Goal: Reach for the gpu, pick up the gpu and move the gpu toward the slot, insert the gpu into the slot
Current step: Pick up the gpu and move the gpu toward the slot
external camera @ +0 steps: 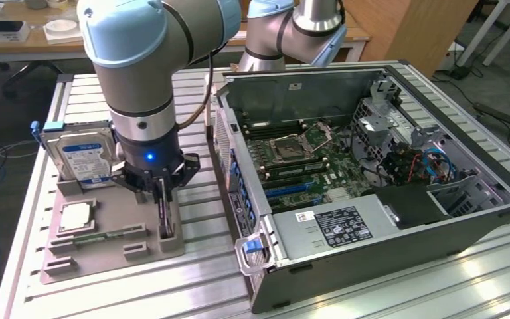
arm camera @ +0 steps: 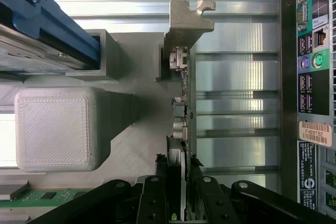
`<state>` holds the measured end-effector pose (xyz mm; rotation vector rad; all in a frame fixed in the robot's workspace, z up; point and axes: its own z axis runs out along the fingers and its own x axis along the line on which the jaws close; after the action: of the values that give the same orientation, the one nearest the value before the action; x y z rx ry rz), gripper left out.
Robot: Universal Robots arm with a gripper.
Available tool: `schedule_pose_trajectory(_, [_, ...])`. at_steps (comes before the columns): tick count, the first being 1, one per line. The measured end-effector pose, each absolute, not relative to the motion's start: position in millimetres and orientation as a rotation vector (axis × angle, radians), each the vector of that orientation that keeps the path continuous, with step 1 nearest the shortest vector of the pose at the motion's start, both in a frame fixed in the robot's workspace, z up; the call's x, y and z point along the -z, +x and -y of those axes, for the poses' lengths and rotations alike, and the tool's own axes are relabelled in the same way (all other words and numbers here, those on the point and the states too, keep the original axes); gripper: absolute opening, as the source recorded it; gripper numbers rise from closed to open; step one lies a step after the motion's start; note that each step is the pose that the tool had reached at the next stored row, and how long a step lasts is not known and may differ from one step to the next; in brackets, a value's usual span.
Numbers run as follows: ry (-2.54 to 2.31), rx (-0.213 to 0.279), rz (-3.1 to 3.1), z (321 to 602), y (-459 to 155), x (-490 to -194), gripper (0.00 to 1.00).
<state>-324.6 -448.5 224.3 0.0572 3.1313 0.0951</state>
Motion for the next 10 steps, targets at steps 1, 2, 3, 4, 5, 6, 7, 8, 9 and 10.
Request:
schedule_pose_trajectory(1, [0.057,-0.095,-3.131,448.5,-324.6,-224.3,0.26])
schedule_pose_trajectory(2, [0.057,-0.095,-3.131,448.5,-324.6,-224.3,0.26])
schedule_pose_trajectory(3, [0.057,-0.096,-3.131,448.5,-324.6,-224.4,0.26])
schedule_pose_trajectory(4, [0.057,-0.102,-3.13,448.5,-324.6,-227.9,0.26])
schedule_pose_trajectory(5, [0.057,-0.102,-3.13,448.5,-324.7,-232.0,0.26])
schedule_pose_trajectory(6, [0.057,-0.102,-3.13,448.5,-324.6,-236.0,0.26])
schedule_pose_trajectory(7, [0.057,-0.102,-3.13,448.5,-324.7,-240.5,0.26])
schedule_pose_trajectory(8, [0.057,-0.102,-3.13,448.5,-324.7,-244.8,0.26])
schedule_pose_trajectory(9, [0.057,-0.102,-3.13,448.5,-324.7,-248.9,0.26])
schedule_pose_trajectory(10, [0.057,-0.102,-3.13,448.5,-324.7,-253.1,0.26])
